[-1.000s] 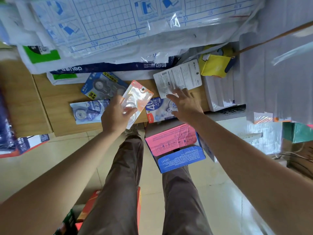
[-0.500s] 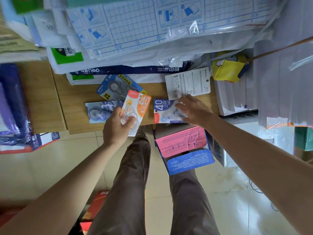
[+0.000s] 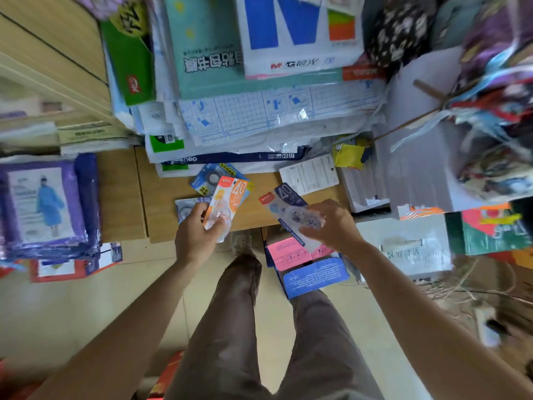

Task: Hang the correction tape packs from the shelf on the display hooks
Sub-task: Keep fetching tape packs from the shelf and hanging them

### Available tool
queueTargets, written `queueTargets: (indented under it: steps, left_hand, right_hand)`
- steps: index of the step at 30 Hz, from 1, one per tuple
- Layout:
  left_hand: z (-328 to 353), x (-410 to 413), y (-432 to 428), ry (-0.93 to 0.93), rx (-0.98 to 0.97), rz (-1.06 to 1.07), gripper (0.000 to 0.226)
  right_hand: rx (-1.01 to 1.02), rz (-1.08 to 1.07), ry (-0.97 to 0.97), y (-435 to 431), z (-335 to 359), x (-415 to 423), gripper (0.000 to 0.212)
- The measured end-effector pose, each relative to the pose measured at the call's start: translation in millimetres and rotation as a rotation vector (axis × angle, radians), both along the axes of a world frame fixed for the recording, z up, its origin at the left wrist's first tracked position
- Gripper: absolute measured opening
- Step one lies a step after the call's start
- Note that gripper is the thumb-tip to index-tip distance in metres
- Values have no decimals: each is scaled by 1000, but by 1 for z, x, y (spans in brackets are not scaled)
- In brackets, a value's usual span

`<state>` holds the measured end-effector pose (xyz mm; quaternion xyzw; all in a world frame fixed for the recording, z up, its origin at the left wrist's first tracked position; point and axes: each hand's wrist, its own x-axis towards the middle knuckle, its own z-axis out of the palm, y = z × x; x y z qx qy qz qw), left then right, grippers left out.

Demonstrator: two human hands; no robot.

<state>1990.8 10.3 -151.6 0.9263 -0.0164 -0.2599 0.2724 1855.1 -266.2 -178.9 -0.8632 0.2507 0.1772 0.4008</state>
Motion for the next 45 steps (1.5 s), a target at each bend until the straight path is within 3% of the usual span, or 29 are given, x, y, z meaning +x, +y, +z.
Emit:
queueTargets:
  steps: [5,13,24,36,45]
  left_hand:
    - [75,-6,-19,-67,-121,-3,25]
    - [213,-2,-48,-249,-414,-66,18]
    - [406,47,-98,-707,-675,-232,17]
    - [562,88,-141,-974,-955,-313,17]
    - [673,125,-148,-1188,-1026,-328,18]
  right_hand:
    - [25,-225,-216,10,79,-25,45]
    - [-58,-412,-544,-5,218,-24,37]
    - [-299,-342,-988,-42,400,17,41]
    - [-569,-303,-1308,-77,558,68,42]
    - [-832,-279,-1491,-109,663,98,41]
